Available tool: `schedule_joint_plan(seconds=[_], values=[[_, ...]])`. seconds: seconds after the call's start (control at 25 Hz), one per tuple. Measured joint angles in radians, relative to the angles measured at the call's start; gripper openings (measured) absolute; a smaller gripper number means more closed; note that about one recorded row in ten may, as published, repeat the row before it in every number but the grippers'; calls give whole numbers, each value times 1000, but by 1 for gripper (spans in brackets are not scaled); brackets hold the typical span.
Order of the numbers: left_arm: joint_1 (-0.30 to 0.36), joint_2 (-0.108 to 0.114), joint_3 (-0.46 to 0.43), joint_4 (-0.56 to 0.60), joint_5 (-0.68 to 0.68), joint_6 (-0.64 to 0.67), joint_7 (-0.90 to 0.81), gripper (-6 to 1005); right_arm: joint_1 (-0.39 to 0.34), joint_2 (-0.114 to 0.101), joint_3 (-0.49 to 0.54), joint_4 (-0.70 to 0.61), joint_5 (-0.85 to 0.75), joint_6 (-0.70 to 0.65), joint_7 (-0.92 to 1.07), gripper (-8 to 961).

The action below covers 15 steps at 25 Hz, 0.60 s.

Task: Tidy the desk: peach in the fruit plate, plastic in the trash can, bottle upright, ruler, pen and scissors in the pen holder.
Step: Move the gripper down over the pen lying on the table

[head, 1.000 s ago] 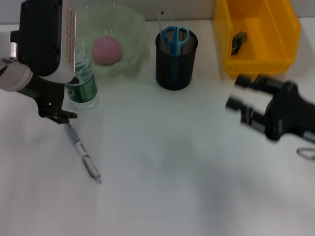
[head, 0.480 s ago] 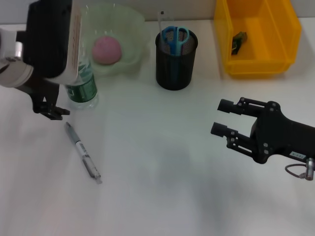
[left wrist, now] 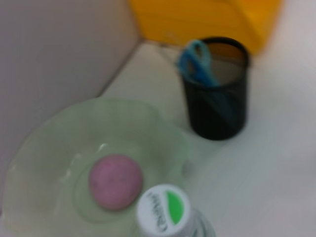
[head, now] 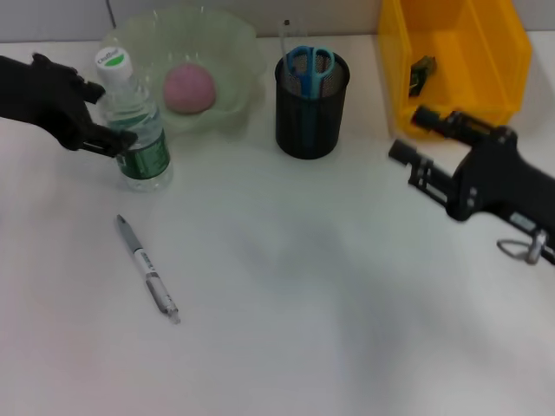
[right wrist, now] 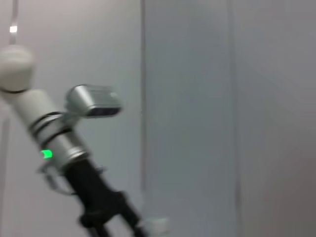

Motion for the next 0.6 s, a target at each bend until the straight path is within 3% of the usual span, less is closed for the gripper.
schedule_joint_plan(seconds=[0.12,0.24,0.32,0.36,0.6], values=[[1,-1,2,-7,-7,9,-99,749,22,0,0,21,62,25,-14,498],[0,-2,107,-6,8,42,-380,747,40,-1,-1,14,78,36,-16,498],[0,-2,107,-6,8,42,-380,746,48,-4,-1,-4,79,40,-16,498],[-32,0,205,-35,26,54,-584,745,50,-6,-1,-32,79,46,-11,498],[-132,-5,249,-182,45,80,-794,740,36,-8,-2,-103,74,68,1,498]])
